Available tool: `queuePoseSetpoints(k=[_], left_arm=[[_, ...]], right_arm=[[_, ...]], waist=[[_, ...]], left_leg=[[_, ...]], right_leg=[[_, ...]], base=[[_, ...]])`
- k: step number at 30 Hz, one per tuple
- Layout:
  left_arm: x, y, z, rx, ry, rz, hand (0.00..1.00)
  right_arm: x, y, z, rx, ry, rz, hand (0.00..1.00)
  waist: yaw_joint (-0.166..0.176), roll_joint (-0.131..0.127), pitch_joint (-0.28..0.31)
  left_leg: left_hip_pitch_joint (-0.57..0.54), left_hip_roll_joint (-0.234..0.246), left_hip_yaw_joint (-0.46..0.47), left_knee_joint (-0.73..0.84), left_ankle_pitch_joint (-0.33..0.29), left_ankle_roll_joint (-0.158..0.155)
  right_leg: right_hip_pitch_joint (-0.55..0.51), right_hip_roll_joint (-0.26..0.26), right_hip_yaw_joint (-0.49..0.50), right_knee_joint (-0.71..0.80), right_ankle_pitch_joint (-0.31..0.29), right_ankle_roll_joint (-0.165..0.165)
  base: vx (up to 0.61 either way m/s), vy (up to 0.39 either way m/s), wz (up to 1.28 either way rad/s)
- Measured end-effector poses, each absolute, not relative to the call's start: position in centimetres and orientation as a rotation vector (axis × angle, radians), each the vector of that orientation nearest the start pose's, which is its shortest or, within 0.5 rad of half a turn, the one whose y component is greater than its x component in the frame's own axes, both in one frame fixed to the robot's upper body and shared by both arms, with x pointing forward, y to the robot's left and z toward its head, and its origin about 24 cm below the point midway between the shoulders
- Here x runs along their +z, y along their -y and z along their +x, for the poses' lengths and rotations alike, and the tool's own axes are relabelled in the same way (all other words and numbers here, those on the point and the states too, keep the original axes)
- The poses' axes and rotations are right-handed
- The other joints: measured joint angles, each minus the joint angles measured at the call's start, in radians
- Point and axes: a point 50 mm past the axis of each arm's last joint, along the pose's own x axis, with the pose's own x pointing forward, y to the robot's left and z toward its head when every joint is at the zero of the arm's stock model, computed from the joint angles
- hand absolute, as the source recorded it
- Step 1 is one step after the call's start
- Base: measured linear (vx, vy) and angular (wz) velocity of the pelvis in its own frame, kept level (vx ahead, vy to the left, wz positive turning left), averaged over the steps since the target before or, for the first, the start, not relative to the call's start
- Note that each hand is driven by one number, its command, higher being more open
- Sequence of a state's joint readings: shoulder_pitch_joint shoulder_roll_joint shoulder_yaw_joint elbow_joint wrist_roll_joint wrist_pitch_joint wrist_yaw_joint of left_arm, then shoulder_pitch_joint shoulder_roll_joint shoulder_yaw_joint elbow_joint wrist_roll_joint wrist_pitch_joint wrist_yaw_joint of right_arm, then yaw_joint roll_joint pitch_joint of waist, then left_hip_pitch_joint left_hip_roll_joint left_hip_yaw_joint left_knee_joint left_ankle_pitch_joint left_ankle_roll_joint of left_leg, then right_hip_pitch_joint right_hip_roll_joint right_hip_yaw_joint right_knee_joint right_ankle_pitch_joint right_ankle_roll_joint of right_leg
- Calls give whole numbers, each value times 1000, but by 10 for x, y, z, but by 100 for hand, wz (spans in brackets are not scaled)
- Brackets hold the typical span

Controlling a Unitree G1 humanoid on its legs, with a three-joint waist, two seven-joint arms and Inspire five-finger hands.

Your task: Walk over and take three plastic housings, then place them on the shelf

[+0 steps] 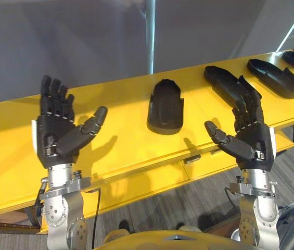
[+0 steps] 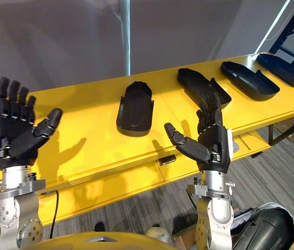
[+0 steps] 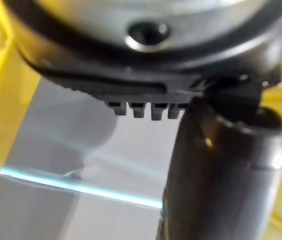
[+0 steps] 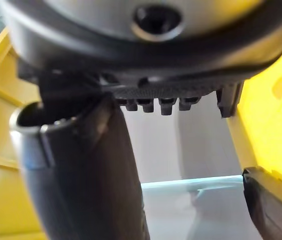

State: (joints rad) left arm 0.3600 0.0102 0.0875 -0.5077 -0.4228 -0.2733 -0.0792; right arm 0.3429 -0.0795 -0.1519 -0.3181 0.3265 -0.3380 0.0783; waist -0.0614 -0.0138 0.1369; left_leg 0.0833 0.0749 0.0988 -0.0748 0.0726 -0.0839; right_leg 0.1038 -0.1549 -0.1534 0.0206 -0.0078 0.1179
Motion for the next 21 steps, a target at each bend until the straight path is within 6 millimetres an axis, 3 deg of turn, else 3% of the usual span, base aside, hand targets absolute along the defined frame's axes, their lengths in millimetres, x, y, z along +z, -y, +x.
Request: queuePoseSetpoints(k=[3,5,9,18,21], left_arm=[[103,-177,176,-43,393,-315,100],[87,-169,180,-118,293,-325,100],[71,-166,181,-128,214,-346,100],[60,-161,181,-182,154,-366,100],[55,-156,181,-205,123,-370,100]], right_arm=[[83,221,175,-222,367,130,100],[81,223,175,-257,344,136,100],[77,224,172,-268,321,134,100],[68,226,158,-287,263,124,100],[66,226,155,-287,250,122,100]], waist=[[-3,10,22],[-12,24,31],[-30,34,39],[-36,37,41],[-53,40,41]], left_leg=[[-28,4,3,0,3,1],[-36,5,14,0,4,1],[-34,9,38,3,6,1],[-21,9,69,22,-24,1],[-19,8,78,22,-31,4]], right_leg=[[-37,2,7,16,-6,-7],[-53,4,19,20,-8,-4],[-68,7,46,29,-1,-2],[-63,7,78,31,-6,0],[-66,5,87,32,-7,2]], base=[[-49,-2,-1],[-21,1,-9],[26,1,-16],[13,8,-10],[-10,16,-9]])
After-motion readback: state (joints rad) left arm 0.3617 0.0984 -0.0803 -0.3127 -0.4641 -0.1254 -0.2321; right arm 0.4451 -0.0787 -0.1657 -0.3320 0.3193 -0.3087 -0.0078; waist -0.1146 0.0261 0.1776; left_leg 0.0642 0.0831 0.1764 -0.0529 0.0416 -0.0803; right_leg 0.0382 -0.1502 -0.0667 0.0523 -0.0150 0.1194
